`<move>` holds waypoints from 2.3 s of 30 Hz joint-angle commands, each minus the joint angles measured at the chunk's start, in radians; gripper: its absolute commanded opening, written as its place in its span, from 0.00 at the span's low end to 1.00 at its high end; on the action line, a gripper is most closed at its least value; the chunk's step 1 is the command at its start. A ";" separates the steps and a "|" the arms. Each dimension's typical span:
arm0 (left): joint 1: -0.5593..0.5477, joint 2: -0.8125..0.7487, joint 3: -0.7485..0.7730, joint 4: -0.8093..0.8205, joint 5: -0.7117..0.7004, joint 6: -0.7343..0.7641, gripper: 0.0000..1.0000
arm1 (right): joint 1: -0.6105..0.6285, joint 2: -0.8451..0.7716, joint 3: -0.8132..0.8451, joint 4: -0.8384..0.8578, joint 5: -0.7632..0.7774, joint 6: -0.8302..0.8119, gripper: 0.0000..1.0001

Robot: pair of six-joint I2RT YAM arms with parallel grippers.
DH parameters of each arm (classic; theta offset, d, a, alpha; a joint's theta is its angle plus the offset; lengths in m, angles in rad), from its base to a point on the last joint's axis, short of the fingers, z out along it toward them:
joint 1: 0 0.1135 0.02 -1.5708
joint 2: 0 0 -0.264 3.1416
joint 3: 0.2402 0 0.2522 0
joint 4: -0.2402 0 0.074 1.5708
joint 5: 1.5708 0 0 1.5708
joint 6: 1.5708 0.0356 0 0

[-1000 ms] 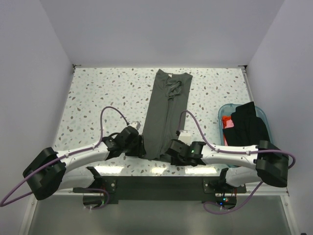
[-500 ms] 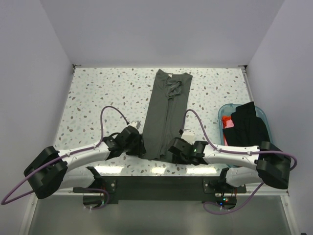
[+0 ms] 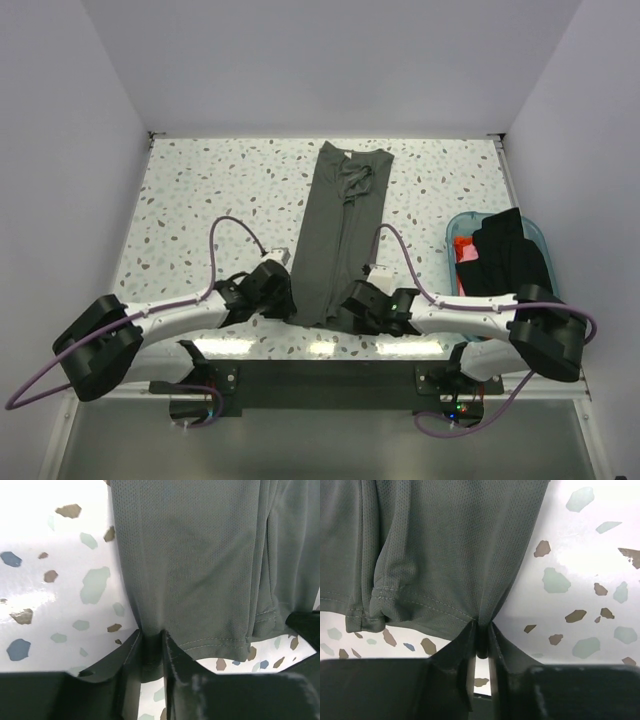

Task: Fold and stack the t-shirts
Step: Fold the tshirt

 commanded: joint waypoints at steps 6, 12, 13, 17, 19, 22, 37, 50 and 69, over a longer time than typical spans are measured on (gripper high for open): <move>-0.121 0.018 -0.042 -0.139 0.000 -0.080 0.09 | 0.002 -0.151 -0.063 -0.181 -0.018 -0.040 0.00; -0.228 -0.033 -0.034 -0.196 -0.003 -0.167 0.00 | 0.036 -0.265 -0.092 -0.278 -0.075 -0.057 0.00; -0.236 -0.035 -0.014 -0.205 -0.011 -0.170 0.00 | 0.042 -0.280 -0.089 -0.290 -0.075 -0.054 0.00; -0.239 -0.021 0.082 -0.244 -0.064 -0.146 0.00 | 0.043 -0.283 0.019 -0.420 0.026 -0.091 0.00; -0.225 0.002 0.159 -0.268 -0.109 -0.123 0.00 | 0.042 -0.268 0.073 -0.454 0.080 -0.123 0.00; -0.169 0.048 0.249 -0.285 -0.143 -0.065 0.00 | 0.031 -0.199 0.176 -0.499 0.180 -0.169 0.00; 0.042 0.278 0.486 -0.103 -0.183 0.060 0.00 | -0.167 0.124 0.397 -0.219 0.342 -0.424 0.00; 0.118 0.427 0.610 0.006 -0.192 0.031 0.00 | -0.331 0.272 0.484 0.006 0.342 -0.534 0.00; 0.223 0.602 0.816 0.029 -0.174 0.078 0.00 | -0.517 0.387 0.586 0.115 0.214 -0.597 0.00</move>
